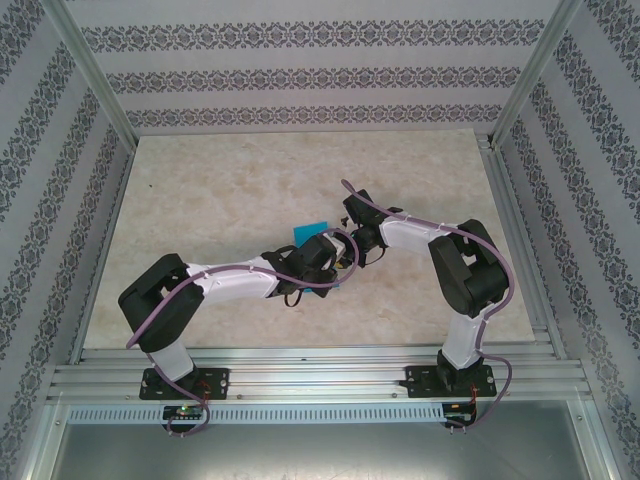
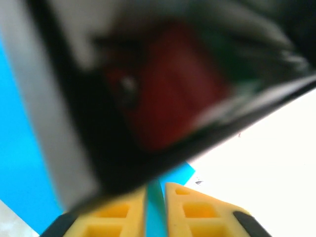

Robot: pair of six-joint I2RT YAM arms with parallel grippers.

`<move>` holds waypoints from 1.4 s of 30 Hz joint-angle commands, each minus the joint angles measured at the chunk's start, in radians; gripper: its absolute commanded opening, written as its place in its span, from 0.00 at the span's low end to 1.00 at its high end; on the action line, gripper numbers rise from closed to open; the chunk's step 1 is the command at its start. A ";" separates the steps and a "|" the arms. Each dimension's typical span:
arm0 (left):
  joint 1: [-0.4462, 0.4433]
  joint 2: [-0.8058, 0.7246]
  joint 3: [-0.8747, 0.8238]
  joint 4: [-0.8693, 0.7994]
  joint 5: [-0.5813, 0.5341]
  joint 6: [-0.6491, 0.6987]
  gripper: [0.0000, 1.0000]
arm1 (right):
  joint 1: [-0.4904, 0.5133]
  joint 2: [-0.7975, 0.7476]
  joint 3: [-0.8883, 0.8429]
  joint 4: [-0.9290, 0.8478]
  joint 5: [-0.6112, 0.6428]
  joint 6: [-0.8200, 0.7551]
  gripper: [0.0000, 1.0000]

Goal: Fold a paper plane with a square sheet of paper (fold left side to right side)
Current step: Fold the triangle a second time at the center of the table.

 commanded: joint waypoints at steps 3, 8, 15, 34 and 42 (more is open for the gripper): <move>-0.004 -0.017 0.020 -0.037 0.032 -0.003 0.04 | -0.005 -0.006 0.037 -0.019 0.008 -0.029 0.10; 0.041 -0.044 0.005 -0.034 0.116 -0.013 0.00 | -0.009 -0.038 0.039 -0.035 0.038 -0.071 0.19; 0.146 -0.085 -0.044 0.015 0.311 -0.024 0.00 | -0.040 -0.180 -0.056 0.041 0.100 -0.114 0.44; 0.395 -0.020 -0.072 0.073 0.622 0.034 0.06 | 0.057 -0.182 -0.302 0.363 0.062 -0.048 0.21; 0.423 0.025 -0.061 0.060 0.631 0.059 0.06 | 0.078 -0.116 -0.284 0.323 0.086 -0.045 0.17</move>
